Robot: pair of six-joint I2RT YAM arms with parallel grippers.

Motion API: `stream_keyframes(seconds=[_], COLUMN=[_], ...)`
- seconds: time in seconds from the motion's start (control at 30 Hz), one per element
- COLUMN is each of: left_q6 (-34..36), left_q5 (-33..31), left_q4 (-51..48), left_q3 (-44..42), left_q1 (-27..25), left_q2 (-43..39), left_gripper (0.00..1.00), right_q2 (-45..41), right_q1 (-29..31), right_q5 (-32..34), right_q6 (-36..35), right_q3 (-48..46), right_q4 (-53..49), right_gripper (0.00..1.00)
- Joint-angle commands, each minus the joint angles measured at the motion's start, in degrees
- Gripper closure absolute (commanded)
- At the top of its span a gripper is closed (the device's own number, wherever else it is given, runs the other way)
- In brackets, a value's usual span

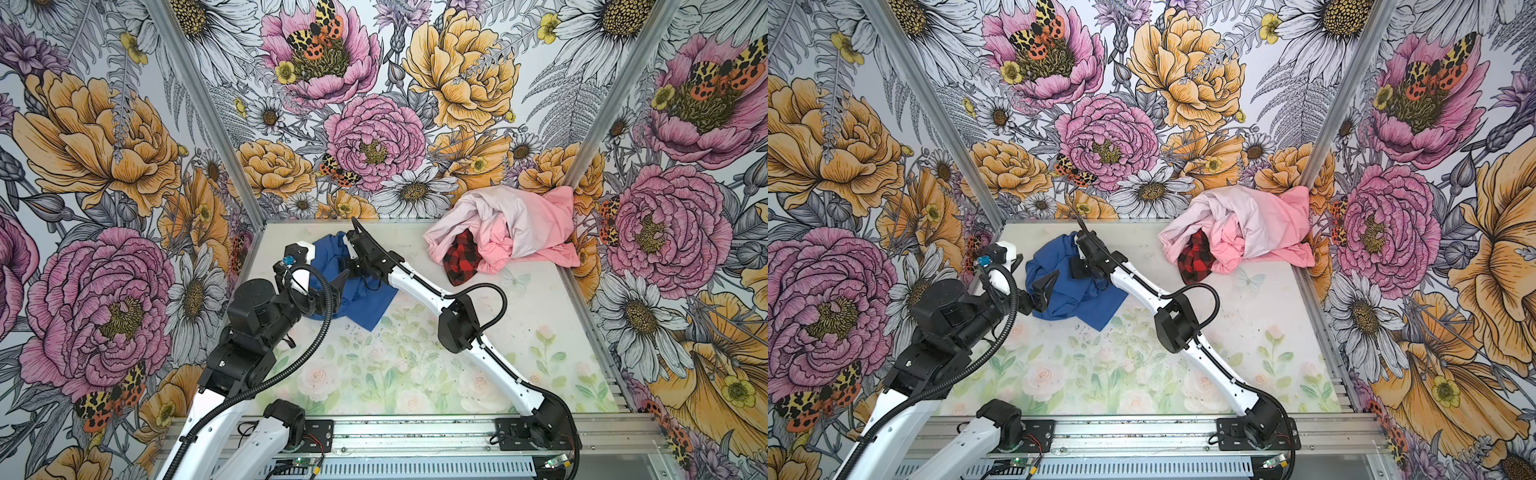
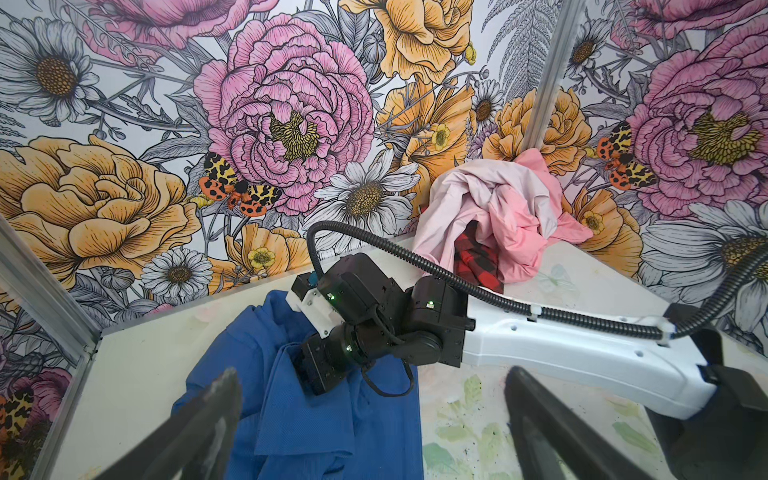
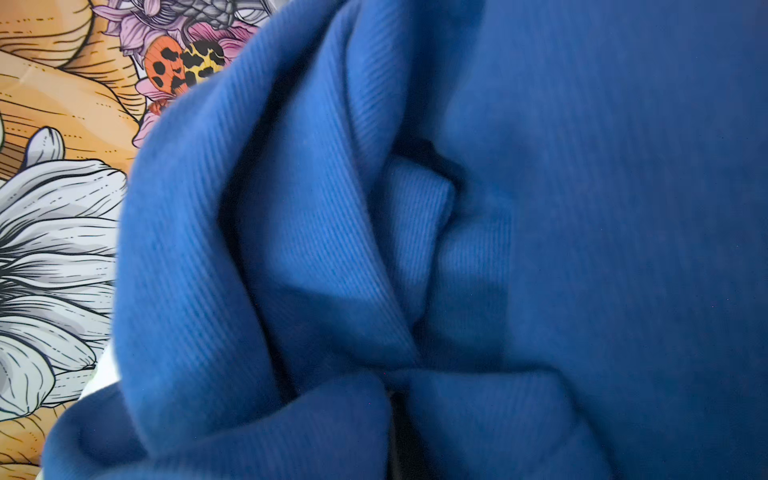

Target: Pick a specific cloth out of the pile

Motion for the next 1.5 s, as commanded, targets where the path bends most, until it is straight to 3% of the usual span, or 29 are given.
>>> stream_keyframes(seconds=[0.0,0.07,0.23,0.27,0.37,0.4,0.53,0.7,0.9,1.03,1.17,1.3,1.4,1.47], left_q6=[-1.4,-1.3,-1.2,-1.1,-0.4,-0.2,0.9,1.5,-2.2,-5.8,-9.4,-12.9,-13.6,-10.5], left_q5=[0.8,1.2,1.6,1.6,0.9,0.4,-1.1,-2.9,-9.9,-19.5,-23.1,-30.2,-38.4,-41.0], left_q4=[-0.2,-0.2,-0.2,-0.2,-0.1,0.1,0.8,1.3,4.4,9.1,13.5,18.4,27.2,33.8], left_q3=[1.4,1.8,2.1,2.0,1.7,1.7,1.5,2.1,-1.5,-7.2,-12.1,-17.1,-23.2,-26.7], left_q1=[0.6,0.6,0.6,0.6,0.6,0.6,0.7,1.9,4.3,5.7,8.0,8.8,8.9,9.0], left_q2=[0.2,0.2,0.0,0.0,0.6,0.8,1.4,1.8,2.1,2.4,3.4,6.3,9.8,13.1], left_gripper=[0.01,0.01,0.01,0.01,0.01,0.01,0.01,0.01,0.01,0.01,0.01,0.01,0.01,0.01], right_q2=[2.6,3.0,0.7,-0.1,-3.7,-5.3,-15.2,-32.2,-61.5,-80.0,-95.9,-102.0,-101.5,-99.5], right_q1=[-0.9,-1.0,-1.4,-1.6,-1.8,-1.8,-1.7,-2.6,-7.0,-13.3,-21.9,-30.1,-32.9,-33.2], right_q5=[-3.4,-3.3,-1.7,-1.8,-3.4,-3.9,-4.3,-0.5,5.8,10.1,16.9,23.6,27.8,29.6], right_q6=[-0.1,-1.5,-5.5,-6.1,-9.3,-10.5,-14.1,-17.8,-17.7,-18.1,-21.7,-25.9,-28.1,-31.3], right_q3=[0.1,0.3,0.2,0.0,-1.7,-2.7,-11.2,-30.1,-70.9,-93.1,-111.6,-122.9,-129.6,-135.1], right_q4=[7.3,12.7,19.0,19.2,19.9,20.3,24.0,31.4,49.2,47.1,41.4,39.8,47.1,58.8], right_gripper=[0.83,0.78,0.76,0.71,0.04,0.01,0.01,0.01,0.01,0.01,0.01,0.00,0.01,0.01])
